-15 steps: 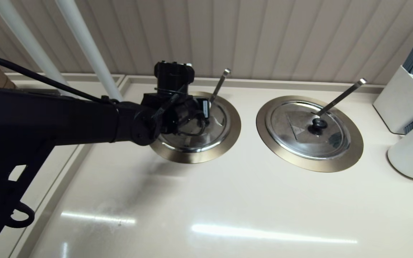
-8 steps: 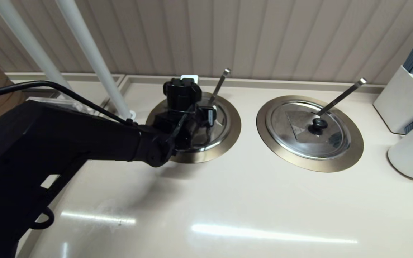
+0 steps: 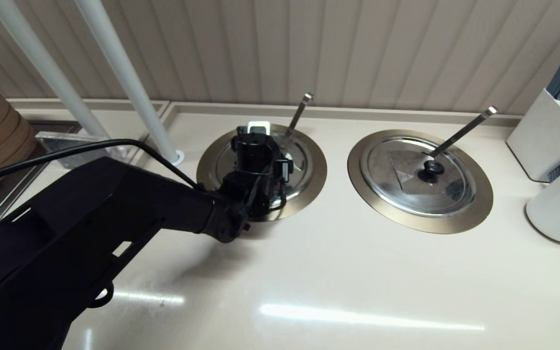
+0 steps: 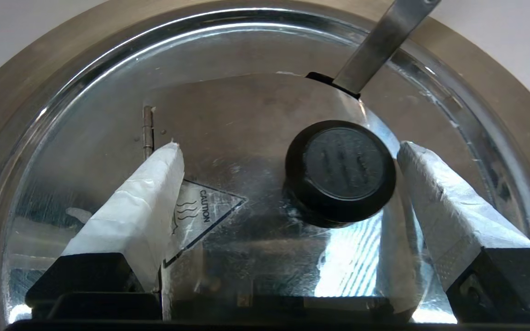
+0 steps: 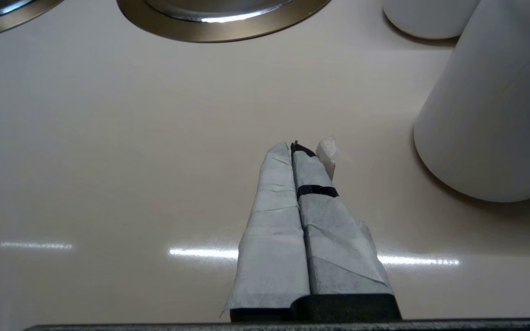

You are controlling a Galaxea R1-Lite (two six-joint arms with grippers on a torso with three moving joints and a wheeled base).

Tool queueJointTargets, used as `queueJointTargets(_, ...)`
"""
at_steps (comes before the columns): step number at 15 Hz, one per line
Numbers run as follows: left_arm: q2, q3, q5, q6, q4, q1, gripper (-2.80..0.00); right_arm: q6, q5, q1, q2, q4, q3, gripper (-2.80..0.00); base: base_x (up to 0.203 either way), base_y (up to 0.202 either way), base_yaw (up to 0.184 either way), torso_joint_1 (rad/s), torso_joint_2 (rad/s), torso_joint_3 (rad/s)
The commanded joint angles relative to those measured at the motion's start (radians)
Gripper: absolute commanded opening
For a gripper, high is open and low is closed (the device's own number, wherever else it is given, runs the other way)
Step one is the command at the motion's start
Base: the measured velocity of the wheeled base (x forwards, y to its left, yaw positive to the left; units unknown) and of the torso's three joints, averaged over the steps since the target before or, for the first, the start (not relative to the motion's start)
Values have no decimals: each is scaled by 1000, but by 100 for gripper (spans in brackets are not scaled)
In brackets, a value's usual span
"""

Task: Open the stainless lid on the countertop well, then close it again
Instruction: Open the lid

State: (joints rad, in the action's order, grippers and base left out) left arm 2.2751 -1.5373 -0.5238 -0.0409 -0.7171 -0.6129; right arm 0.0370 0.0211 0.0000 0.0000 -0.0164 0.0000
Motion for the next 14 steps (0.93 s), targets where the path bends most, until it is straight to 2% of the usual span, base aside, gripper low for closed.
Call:
queueJointTargets(1, 13, 21, -6, -1, -53, 7, 0, 0, 0, 0, 0, 0, 5, -280, 0, 0, 0, 0, 0, 0)
queueJointTargets(14, 34, 25, -5, -2, -125, 7, 0, 0, 0, 0, 0, 1, 5, -280, 0, 0, 0, 0, 0, 0)
